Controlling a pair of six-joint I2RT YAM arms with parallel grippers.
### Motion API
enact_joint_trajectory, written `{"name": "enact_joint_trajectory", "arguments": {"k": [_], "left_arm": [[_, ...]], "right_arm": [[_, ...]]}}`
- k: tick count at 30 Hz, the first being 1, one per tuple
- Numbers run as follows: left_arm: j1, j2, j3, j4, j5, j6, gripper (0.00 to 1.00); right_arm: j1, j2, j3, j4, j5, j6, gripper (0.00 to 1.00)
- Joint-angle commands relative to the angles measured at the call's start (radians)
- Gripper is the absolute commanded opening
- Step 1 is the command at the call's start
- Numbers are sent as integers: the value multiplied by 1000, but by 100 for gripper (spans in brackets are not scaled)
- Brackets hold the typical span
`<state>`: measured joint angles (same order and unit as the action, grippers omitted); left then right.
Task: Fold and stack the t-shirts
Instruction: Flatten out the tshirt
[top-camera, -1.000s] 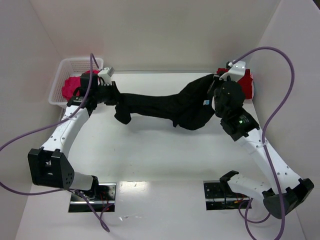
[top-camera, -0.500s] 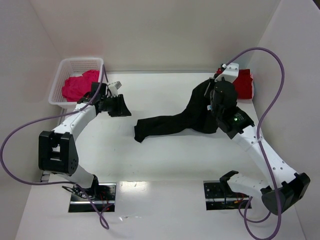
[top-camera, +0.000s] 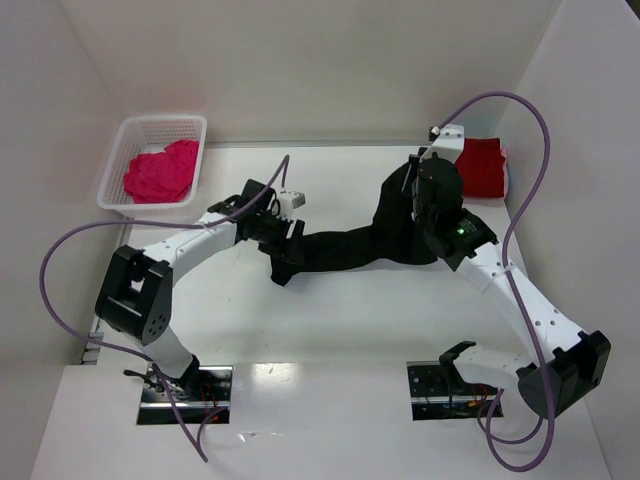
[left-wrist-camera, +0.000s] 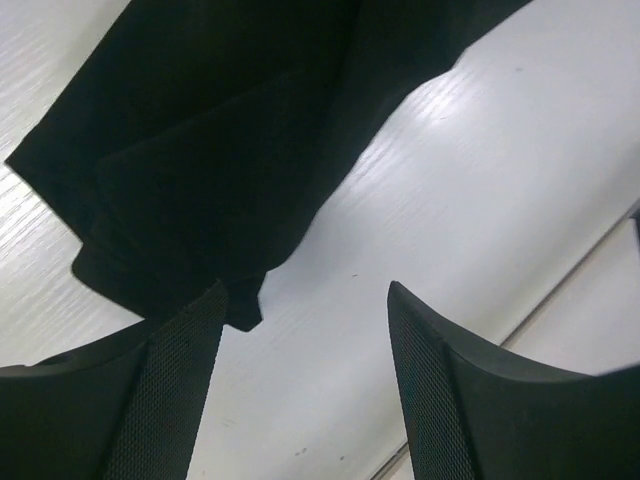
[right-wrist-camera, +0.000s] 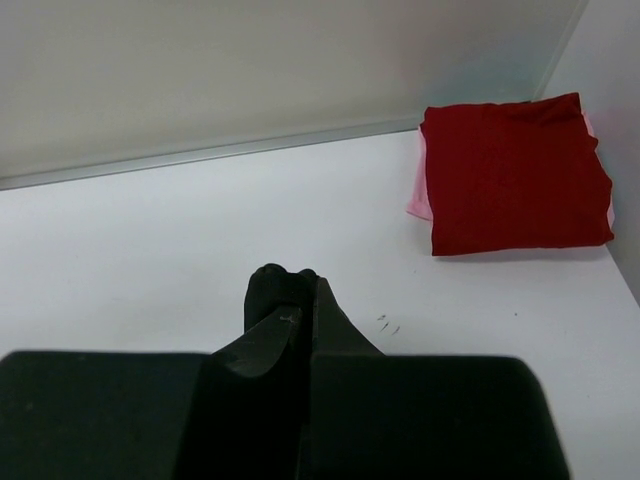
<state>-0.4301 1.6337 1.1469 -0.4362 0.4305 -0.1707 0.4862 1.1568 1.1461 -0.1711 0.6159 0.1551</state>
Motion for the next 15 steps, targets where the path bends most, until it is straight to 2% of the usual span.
{"name": "enact_joint_trajectory", "arguments": {"k": [1,9,12,13,15], "left_arm": [[21,17,16,-13,-49,27,74],[21,26,50,-4,-148,-4,75],[59,49,50,34,-55,-24,75],[68,64,50,63,30,-24,75],[68,89,50,86,71,-35,75]], "right_arm": [[-5,3,38,70,13,-6,0],[-14,12,38,70,13,-6,0],[-14,12,38,70,13,-6,0],[-14,12,38,79,13,-6,0],[-14,21,38,79,13,-6,0]]}}
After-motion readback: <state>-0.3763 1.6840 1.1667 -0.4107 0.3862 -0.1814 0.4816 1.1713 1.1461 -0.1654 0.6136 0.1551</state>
